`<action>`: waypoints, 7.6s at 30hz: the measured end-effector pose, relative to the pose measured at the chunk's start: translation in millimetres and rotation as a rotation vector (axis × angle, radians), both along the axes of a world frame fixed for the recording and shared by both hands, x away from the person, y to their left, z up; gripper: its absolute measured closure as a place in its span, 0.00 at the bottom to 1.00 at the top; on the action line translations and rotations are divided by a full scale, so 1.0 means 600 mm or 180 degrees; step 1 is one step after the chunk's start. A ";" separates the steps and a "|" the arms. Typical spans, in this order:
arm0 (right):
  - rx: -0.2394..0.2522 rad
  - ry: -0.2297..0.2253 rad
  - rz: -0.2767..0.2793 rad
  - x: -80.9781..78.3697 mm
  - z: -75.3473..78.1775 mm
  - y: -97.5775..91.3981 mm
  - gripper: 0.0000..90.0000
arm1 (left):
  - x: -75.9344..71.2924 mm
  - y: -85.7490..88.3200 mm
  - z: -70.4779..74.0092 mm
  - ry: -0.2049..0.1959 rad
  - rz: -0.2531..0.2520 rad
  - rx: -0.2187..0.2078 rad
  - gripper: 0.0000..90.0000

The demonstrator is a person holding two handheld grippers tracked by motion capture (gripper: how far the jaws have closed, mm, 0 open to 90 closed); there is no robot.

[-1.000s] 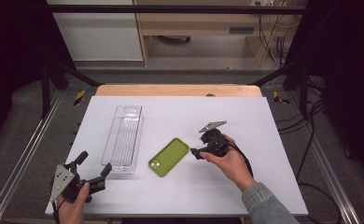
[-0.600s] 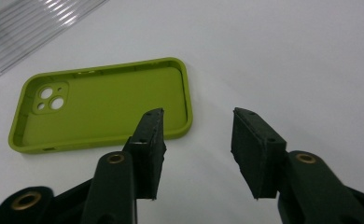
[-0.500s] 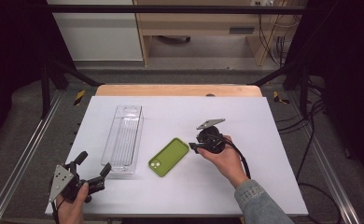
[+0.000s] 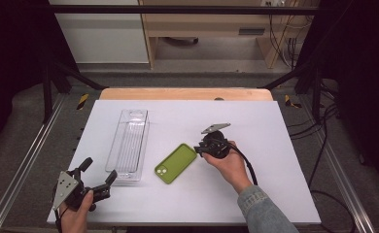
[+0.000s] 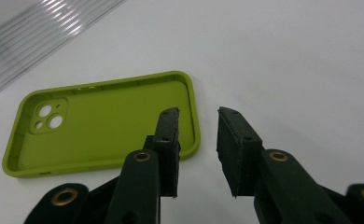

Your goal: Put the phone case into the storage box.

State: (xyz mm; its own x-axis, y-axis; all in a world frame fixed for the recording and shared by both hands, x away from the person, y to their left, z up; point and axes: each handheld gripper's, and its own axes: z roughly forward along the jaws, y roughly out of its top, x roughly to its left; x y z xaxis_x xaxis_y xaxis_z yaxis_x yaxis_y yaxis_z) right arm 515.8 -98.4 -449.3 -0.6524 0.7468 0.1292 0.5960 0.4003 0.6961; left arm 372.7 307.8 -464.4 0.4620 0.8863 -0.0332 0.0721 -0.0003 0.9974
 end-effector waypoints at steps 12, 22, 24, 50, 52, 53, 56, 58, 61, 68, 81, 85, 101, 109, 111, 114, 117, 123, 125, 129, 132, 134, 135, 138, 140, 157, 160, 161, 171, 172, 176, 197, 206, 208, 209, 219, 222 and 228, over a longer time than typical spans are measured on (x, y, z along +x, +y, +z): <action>-0.0031 0.0080 0.0048 0.030 -0.017 0.025 0.81 | 0.010 -0.009 -0.004 0.0042 -0.0073 0.0066 0.01; -0.0215 0.0142 0.0048 0.041 -0.033 0.044 0.83 | 0.008 -0.011 -0.002 0.0034 -0.0103 0.0096 0.01; -0.0186 0.0204 0.0008 0.040 -0.033 0.044 0.84 | 0.008 -0.011 -0.003 0.0035 -0.0103 0.0095 0.01; -0.0226 0.0291 -0.0006 0.048 -0.042 0.047 0.87 | 0.008 -0.011 -0.003 0.0043 -0.0100 0.0094 0.01; -0.0222 0.0294 -0.0005 0.048 -0.042 0.047 0.87 | 0.008 -0.011 -0.003 0.0040 -0.0103 0.0097 0.01; -0.0224 0.0301 -0.0006 0.048 -0.043 0.048 0.87 | 0.008 -0.011 -0.003 0.0039 -0.0101 0.0096 0.01; -0.0229 0.0316 0.0006 0.048 -0.044 0.048 0.87 | 0.008 -0.011 -0.003 0.0038 -0.0103 0.0097 0.01; -0.0230 0.0314 0.0010 0.048 -0.045 0.047 0.87 | 0.009 -0.011 -0.003 0.0041 -0.0099 0.0094 0.01; -0.0227 0.0314 0.0005 0.049 -0.045 0.047 0.87 | 0.008 -0.011 -0.003 0.0041 -0.0098 0.0095 0.01; -0.0195 0.0351 -0.0013 0.049 -0.047 0.045 0.88 | 0.008 -0.011 -0.003 0.0041 -0.0094 0.0093 0.01; -0.0211 0.0360 0.0001 0.051 -0.048 0.043 0.90 | 0.008 -0.010 -0.003 0.0045 -0.0094 0.0100 0.01; -0.0224 0.0349 0.0007 0.050 -0.048 0.044 0.91 | 0.008 -0.011 -0.003 0.0041 -0.0097 0.0098 0.01; -0.0306 0.0291 0.0056 0.049 -0.047 0.047 0.94 | 0.009 -0.010 -0.003 0.0059 -0.0089 0.0098 0.01; -0.0315 0.0279 0.0069 0.048 -0.047 0.047 0.95 | 0.010 -0.008 -0.005 0.0104 -0.0058 0.0117 0.02; -0.0317 0.0276 0.0077 0.049 -0.047 0.047 0.95 | 0.010 -0.008 -0.005 0.0103 -0.0054 0.0113 0.02; -0.0349 0.0244 0.0104 0.048 -0.046 0.048 0.96 | 0.010 -0.008 -0.005 0.0102 -0.0054 0.0110 0.02; -0.0369 0.0232 0.0112 0.047 -0.046 0.049 0.96 | 0.010 -0.008 -0.005 0.0103 -0.0055 0.0114 0.02; -0.0369 0.0233 0.0118 0.048 -0.046 0.049 0.96 | 0.010 -0.007 -0.005 0.0104 -0.0048 0.0104 0.02; -0.0374 0.0232 0.0116 0.047 -0.046 0.049 0.96 | 0.010 -0.007 -0.005 0.0107 -0.0047 0.0105 0.02; -0.0388 0.0210 0.0137 0.046 -0.046 0.049 0.96 | 0.010 -0.008 -0.005 0.0105 -0.0048 0.0107 0.02; -0.0426 0.0163 0.0174 0.045 -0.046 0.050 0.97 | 0.011 -0.007 -0.005 0.0108 -0.0045 0.0105 0.02; -0.0442 0.0148 0.0198 0.044 -0.046 0.050 0.97 | 0.011 -0.007 -0.005 0.0114 -0.0040 0.0101 0.02; -0.0447 0.0131 0.0211 0.044 -0.046 0.050 0.98 | 0.011 -0.006 -0.005 0.0114 -0.0036 0.0100 0.02; -0.0462 0.0105 0.0237 0.044 -0.047 0.049 0.98 | 0.010 -0.006 -0.005 0.0118 -0.0029 0.0095 0.02; -0.0479 0.0089 0.0264 0.043 -0.047 0.049 0.98 | 0.010 -0.005 -0.006 0.0117 -0.0028 0.0097 0.02; -0.0253 -0.0259 0.0149 0.019 0.009 0.004 0.98 | 0.002 0.000 -0.004 0.0105 0.0108 0.0044 0.02; -0.0169 -0.0296 0.0072 0.017 0.020 -0.009 0.98 | 0.000 -0.002 -0.003 0.0111 0.0111 0.0065 0.02; -0.0146 -0.0308 0.0052 0.017 0.023 -0.013 0.98 | -0.001 -0.003 -0.003 0.0111 0.0110 0.0074 0.02; 0.0117 -0.0367 -0.0119 0.001 0.042 -0.053 0.98 | -0.012 -0.032 -0.003 0.0157 0.0051 0.0346 0.02; 0.0128 -0.0379 -0.0140 -0.001 0.043 -0.058 0.98 | -0.013 -0.034 -0.003 0.0166 0.0043 0.0362 0.02; 0.0160 -0.0434 -0.0239 -0.007 0.048 -0.081 0.98 | -0.017 -0.038 -0.002 0.0168 0.0038 0.0355 0.02; 0.0275 -0.0643 -0.0462 -0.043 0.072 -0.120 0.98 | 0.001 -0.077 0.070 0.0217 -0.0116 0.0237 0.02; 0.0358 -0.0714 -0.0502 -0.050 0.095 -0.128 0.98 | 0.014 -0.105 0.093 0.0255 -0.0228 0.0294 0.02; 0.0356 -0.0738 -0.0500 -0.051 0.099 -0.130 0.98 | 0.018 -0.112 0.096 0.0274 -0.0250 0.0297 0.02; 0.0363 -0.0742 -0.0510 -0.052 0.101 -0.131 0.98 | 0.020 -0.116 0.097 0.0287 -0.0262 0.0313 0.02; 0.0439 -0.0823 -0.0621 -0.063 0.110 -0.147 0.98 | 0.041 -0.158 0.120 0.0319 -0.0390 0.0391 0.02; 0.0462 -0.0877 -0.0661 -0.070 0.110 -0.149 0.98 | 0.048 -0.169 0.122 0.0352 -0.0411 0.0369 0.02; 0.0440 -0.0910 -0.0689 -0.082 0.106 -0.156 0.98 | 0.065 -0.196 0.125 0.0404 -0.0481 0.0414 0.02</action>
